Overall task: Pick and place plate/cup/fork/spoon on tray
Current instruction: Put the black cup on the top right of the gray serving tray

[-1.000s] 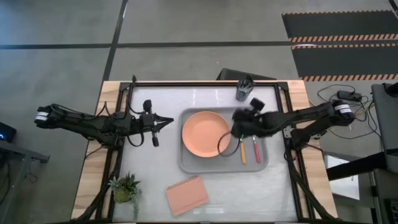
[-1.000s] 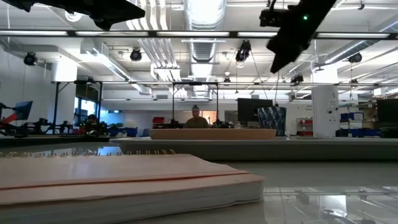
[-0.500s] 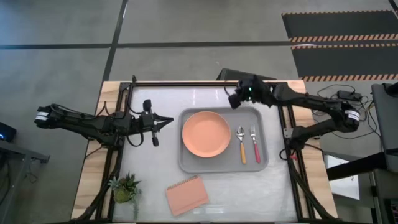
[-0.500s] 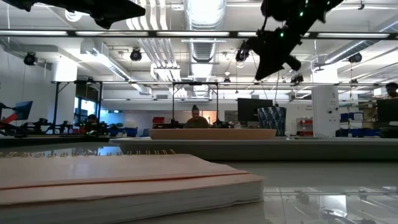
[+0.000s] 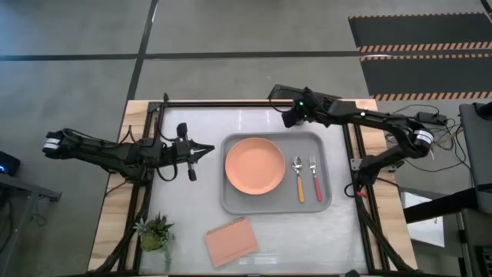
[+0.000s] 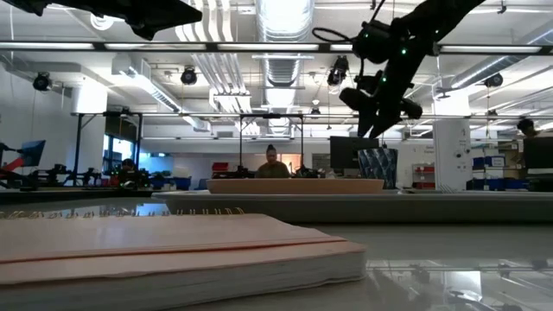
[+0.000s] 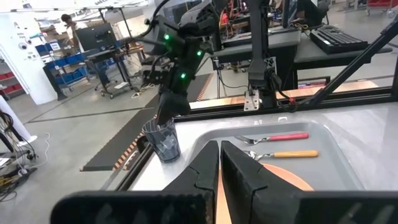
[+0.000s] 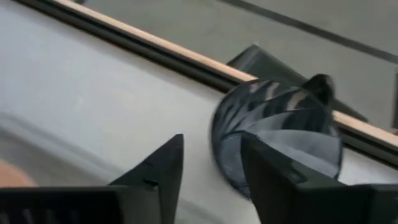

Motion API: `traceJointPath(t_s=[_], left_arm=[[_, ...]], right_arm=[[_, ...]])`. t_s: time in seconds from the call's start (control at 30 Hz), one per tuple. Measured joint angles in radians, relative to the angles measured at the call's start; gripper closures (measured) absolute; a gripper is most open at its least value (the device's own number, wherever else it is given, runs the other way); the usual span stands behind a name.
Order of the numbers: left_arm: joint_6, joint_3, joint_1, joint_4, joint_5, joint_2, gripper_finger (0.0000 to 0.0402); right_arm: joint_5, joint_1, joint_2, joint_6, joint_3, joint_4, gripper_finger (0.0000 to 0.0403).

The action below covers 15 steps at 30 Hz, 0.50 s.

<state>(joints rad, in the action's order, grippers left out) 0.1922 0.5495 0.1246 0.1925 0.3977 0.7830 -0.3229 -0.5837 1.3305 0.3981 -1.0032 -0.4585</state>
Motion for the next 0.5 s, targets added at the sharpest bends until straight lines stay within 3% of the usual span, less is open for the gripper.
traceJointPath(t_s=[0.27,0.4,0.5], left_arm=[[0.005,0.0,0.0,0.0,0.0,0.0,0.0402],[0.005,0.0,0.0,0.0,0.0,0.0,0.0402],[0.005,0.0,0.0,0.0,0.0,0.0,0.0402]], right_arm=[[-0.018,-0.011,0.088,-0.055,0.0,0.031,0.0211],[-0.018,-0.011,0.134,-0.069,-0.001,0.052,0.022],[-0.02,-0.011,0.146,-0.069,-0.001,0.054,0.025]])
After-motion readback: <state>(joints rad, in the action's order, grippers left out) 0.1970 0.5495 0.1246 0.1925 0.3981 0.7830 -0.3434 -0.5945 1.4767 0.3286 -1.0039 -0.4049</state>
